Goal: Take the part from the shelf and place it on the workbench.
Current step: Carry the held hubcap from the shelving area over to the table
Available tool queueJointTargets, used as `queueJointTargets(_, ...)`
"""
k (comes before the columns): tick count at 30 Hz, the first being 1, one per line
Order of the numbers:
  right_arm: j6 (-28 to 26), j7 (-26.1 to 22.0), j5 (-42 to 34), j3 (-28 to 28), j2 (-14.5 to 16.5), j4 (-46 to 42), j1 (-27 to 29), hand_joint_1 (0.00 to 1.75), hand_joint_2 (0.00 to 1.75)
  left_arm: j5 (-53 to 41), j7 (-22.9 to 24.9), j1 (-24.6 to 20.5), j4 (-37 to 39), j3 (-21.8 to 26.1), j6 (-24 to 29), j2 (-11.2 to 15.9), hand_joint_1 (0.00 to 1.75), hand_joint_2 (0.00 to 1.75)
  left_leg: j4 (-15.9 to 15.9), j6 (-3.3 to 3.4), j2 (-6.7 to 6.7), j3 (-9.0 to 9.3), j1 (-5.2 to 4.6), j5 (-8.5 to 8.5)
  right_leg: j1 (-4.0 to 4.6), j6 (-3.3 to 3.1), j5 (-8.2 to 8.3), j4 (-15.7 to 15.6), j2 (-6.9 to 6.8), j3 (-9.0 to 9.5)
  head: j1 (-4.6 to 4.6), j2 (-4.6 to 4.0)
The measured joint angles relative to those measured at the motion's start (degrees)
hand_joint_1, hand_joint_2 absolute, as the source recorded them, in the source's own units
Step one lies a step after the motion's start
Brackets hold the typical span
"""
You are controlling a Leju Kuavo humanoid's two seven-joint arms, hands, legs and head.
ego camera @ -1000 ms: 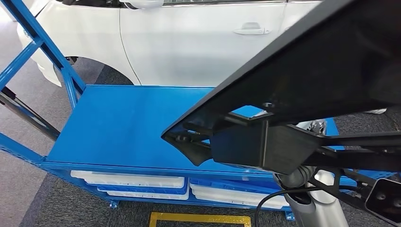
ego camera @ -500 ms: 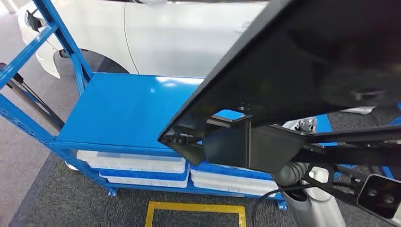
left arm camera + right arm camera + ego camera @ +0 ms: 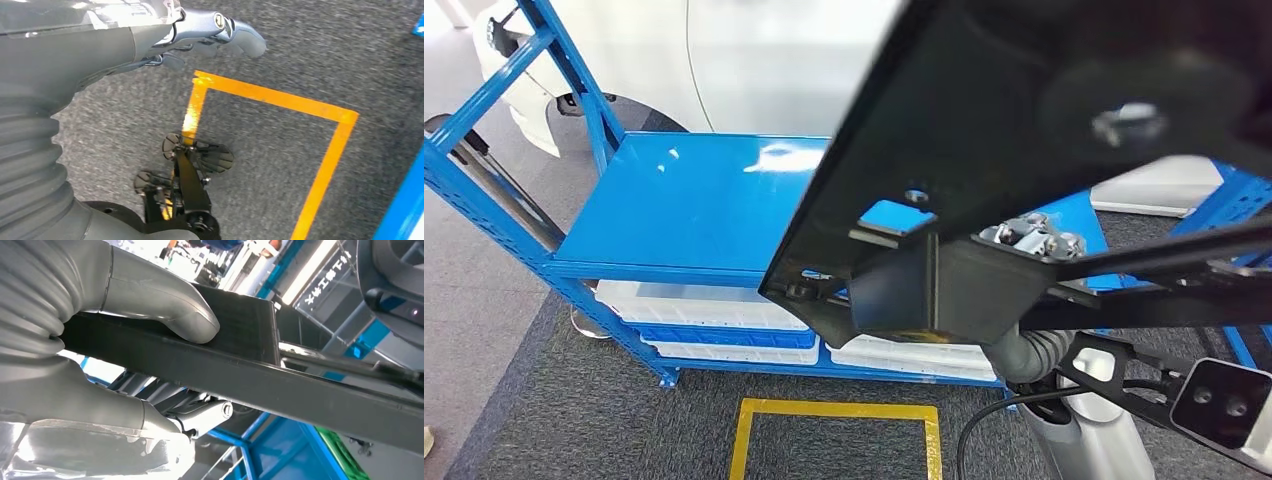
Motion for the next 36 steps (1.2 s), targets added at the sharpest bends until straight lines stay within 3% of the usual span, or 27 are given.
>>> queueJointTargets(2,-0.51,0.12,0.13,0.04,0.08,0.08,-0.07,1.75,1.75,-0.03,-0.03,0.06,0.0,0.17,0.0,-0.09,0.0,1.75,7.17,-0.58,-0.01,-1.67,0.21,-5.64,0.02,-0.14,1.44,0.04,-0.01,-1.8,-0.2,-0.01)
queueJointTargets(3,-0.67,0.13,0.21,0.07,0.08,0.11,-0.07,1.75,1.75,-0.05,-0.03,0.05,0.0,0.28,-0.03,-0.09,0.0,1.75,10.28,-0.79,-0.01,-1.98,0.3,-6.82,0.03,-0.07,2.16,0.08,-0.02,-2.75,-0.2,-0.02)
queueJointTargets(5,-0.95,0.13,0.24,0.1,0.08,0.14,-0.08,1.75,1.75,-0.1,0.02,0.04,0.0,0.49,-0.08,-0.09,0.0,1.75,11.5,-0.93,0.0,-0.09,0.43,-5.28,0.0,0.2,3.53,0.19,-0.04,-4.57,-0.21,-0.01)
queueJointTargets(7,-1.0,0.12,-0.17,0.12,0.07,0.14,-0.11,1.75,1.75,-0.11,0.14,-0.05,0.0,0.67,-0.1,-0.09,0.0,1.75,5.24,-0.69,-0.03,5.57,0.5,-3.04,-0.01,0.61,4.78,0.32,-0.04,-6.08,-0.22,0.01)
queueJointTargets(9,-0.74,0.1,-0.75,0.15,0.03,0.16,-0.23,1.75,1.75,-0.11,0.2,-0.2,0.0,0.81,-0.09,-0.09,0.0,1.75,-2.81,-0.06,-0.18,11.06,0.27,-3.69,0.06,1.22,5.89,0.36,-0.05,-6.84,-0.16,0.01)
queueJointTargets(10,-0.52,0.04,-1.0,0.17,0.01,0.2,-0.32,1.75,1.75,-0.11,0.22,-0.26,0.0,0.85,-0.08,-0.1,0.0,1.75,-5.12,0.33,-0.26,12.38,0.07,-4.33,0.06,1.59,6.44,0.25,-0.07,-6.93,-0.27,0.01)
queueJointTargets(11,-0.22,-0.06,-1.28,0.21,-0.03,0.27,-0.38,1.75,1.75,-0.11,0.25,-0.26,0.0,0.87,-0.07,-0.11,0.0,1.75,-5.93,0.75,-0.31,12.53,-0.12,-4.34,0.01,1.97,7.01,0.03,-0.09,-6.93,-0.37,0.0)
queueJointTargets(13,0.71,-0.68,-1.9,0.28,-0.25,0.46,-0.43,1.75,1.75,-0.11,0.31,-0.23,0.0,0.92,0.02,-0.16,0.0,1.75,-6.13,1.67,-0.16,11.71,-0.08,-3.15,-0.13,2.69,7.31,-0.09,-0.02,-7.32,-0.61,-0.01)
queueJointTargets(14,1.27,-1.21,-2.11,0.32,-0.4,0.54,-0.42,1.75,1.75,-0.13,0.34,-0.25,0.0,0.94,0.07,-0.19,0.0,1.75,-6.3,2.19,-0.03,11.11,-0.01,-2.36,-0.17,2.92,5.98,0.77,0.06,-7.88,-0.56,-0.01)
queueJointTargets(15,1.8,-1.8,-2.23,0.36,-0.56,0.59,-0.4,1.75,1.75,-0.17,0.37,-0.28,0.0,0.95,0.13,-0.21,0.0,1.75,-6.47,2.61,0.11,10.35,0.05,-1.49,-0.19,3.09,3.52,2.8,0.14,-8.68,-0.5,-0.01)
queueJointTargets(17,2.63,-2.86,-2.02,0.39,-0.69,0.58,-0.28,1.75,1.75,-0.32,0.53,-0.34,0.0,0.96,0.26,-0.22,0.0,1.75,-6.38,3.14,0.22,8.51,-0.16,0.01,-0.2,3.28,-2.7,10.0,0.21,-10.46,-0.37,0.0)
queueJointTargets(18,2.84,-3.21,-1.8,0.39,-0.7,0.55,-0.12,1.75,1.75,-0.41,0.66,-0.32,0.0,0.97,0.36,-0.22,0.0,1.75,-6.27,3.23,0.23,7.53,-0.31,0.72,-0.18,3.35,-4.48,13.7,0.21,-10.99,-0.33,0.01)
queueJointTargets(19,2.94,-3.47,-1.48,0.38,-0.7,0.5,0.1,1.75,1.75,-0.51,0.78,-0.31,0.0,0.98,0.45,-0.22,0.0,1.75,-6.11,3.28,0.24,6.55,-0.45,1.36,-0.15,3.35,-4.81,16.16,0.21,-10.89,-0.31,0.01)
queueJointTargets(20,2.92,-3.66,-1.11,0.38,-0.7,0.43,0.34,1.75,1.75,-0.65,0.92,-0.28,0.0,0.99,0.52,-0.22,0.0,1.75,-5.89,3.28,0.24,5.57,-0.59,1.96,-0.1,3.23,-3.91,16.71,0.21,-9.9,-0.31,0.0)
queueJointTargets(22,2.8,-4.04,-0.18,0.35,-0.72,0.27,0.68,1.75,1.75,-1.01,1.29,-0.25,0.0,1.0,0.59,-0.24,0.0,1.75,-5.37,3.18,0.23,3.84,-0.79,3.03,0.18,2.56,-1.36,11.66,0.21,-4.88,-0.32,0.0)
queueJointTargets(24,2.69,-4.28,0.56,0.3,-0.73,-0.01,0.79,1.75,1.75,-1.26,1.62,-0.25,0.0,1.0,0.6,-0.32,0.0,1.75,-4.88,2.83,0.21,2.72,-1.0,3.95,0.65,1.74,-1.67,3.47,0.15,1.06,-0.37,0.0)
queueJointTargets(25,2.66,-4.33,0.75,0.25,-0.73,-0.16,0.82,1.75,1.75,-1.3,1.72,-0.25,0.0,1.0,0.6,-0.37,0.0,1.75,-4.79,2.57,0.22,2.48,-1.0,4.39,0.88,1.42,-2.29,0.79,0.14,2.72,-0.28,-0.01)
queueJointTargets(26,2.66,-4.38,0.86,0.21,-0.73,-0.3,0.88,1.75,1.75,-1.3,1.84,-0.24,0.0,1.0,0.6,-0.4,0.0,1.75,-4.88,2.28,0.24,2.35,-0.97,4.89,1.02,1.19,-2.59,-0.5,0.13,3.26,-0.15,-0.01)
queueJointTargets(28,2.68,-4.41,1.05,0.11,-0.74,-0.43,0.94,1.75,1.75,-1.45,2.6,-0.14,0.01,1.01,0.79,-0.31,0.0,1.75,-5.01,1.62,0.2,2.06,-0.88,5.37,0.87,0.61,-1.42,-1.07,0.05,2.68,0.14,-0.01)
queueJointTargets(29,2.67,-4.29,1.14,0.08,-0.75,-0.48,0.93,1.75,1.75,-1.49,3.29,-0.07,0.01,1.04,1.02,-0.24,0.0,1.75,-4.3,1.3,0.13,1.67,-0.83,4.29,0.68,0.24,-0.67,-1.28,-0.05,2.19,0.1,-0.01)
queueJointTargets(31,2.65,-3.76,1.27,-0.12,-0.75,-0.58,0.85,1.75,1.75,-1.34,4.64,0.02,0.01,1.27,1.6,0.0,0.0,1.75,0.4,0.6,0.0,0.19,-0.45,-1.01,0.41,-0.2,0.91,-1.56,-0.19,0.77,-0.01,-0.01)
queueJointTargets(33,2.62,-3.11,1.25,-0.51,-0.79,-0.66,0.82,1.75,1.75,-1.06,5.41,0.03,0.0,1.72,2.03,0.28,0.0,1.75,7.81,-0.1,0.01,-1.29,0.02,-6.0,0.35,-0.18,2.36,-1.49,-0.11,-1.08,-0.1,-0.01)
queueJointTargets(34,2.57,-2.89,1.19,-0.73,-0.86,-0.67,0.82,1.75,1.75,-1.02,5.72,0.01,0.0,1.96,2.29,0.45,0.0,1.75,10.54,-0.38,0.01,-1.35,0.23,-6.53,0.3,-0.01,3.09,-1.38,-0.02,-2.07,-0.1,-0.01)
queueJointTargets(35,2.43,-2.74,1.15,-0.97,-0.96,-0.68,0.87,1.75,1.75,-0.99,6.07,0.02,0.0,2.16,2.63,0.58,0.0,1.75,11.65,-0.58,0.0,-0.63,0.42,-5.75,0.21,0.21,3.74,-1.24,0.16,-3.08,-0.12,-0.01)
queueJointTargets(36,2.2,-2.73,1.1,-1.26,-1.1,-0.71,0.99,1.75,1.75,-1.02,6.42,0.04,0.0,2.31,2.97,0.72,0.0,1.75,10.73,-0.7,-0.09,1.1,0.6,-4.13,0.1,0.5,4.35,-1.06,0.41,-4.09,-0.12,-0.02)
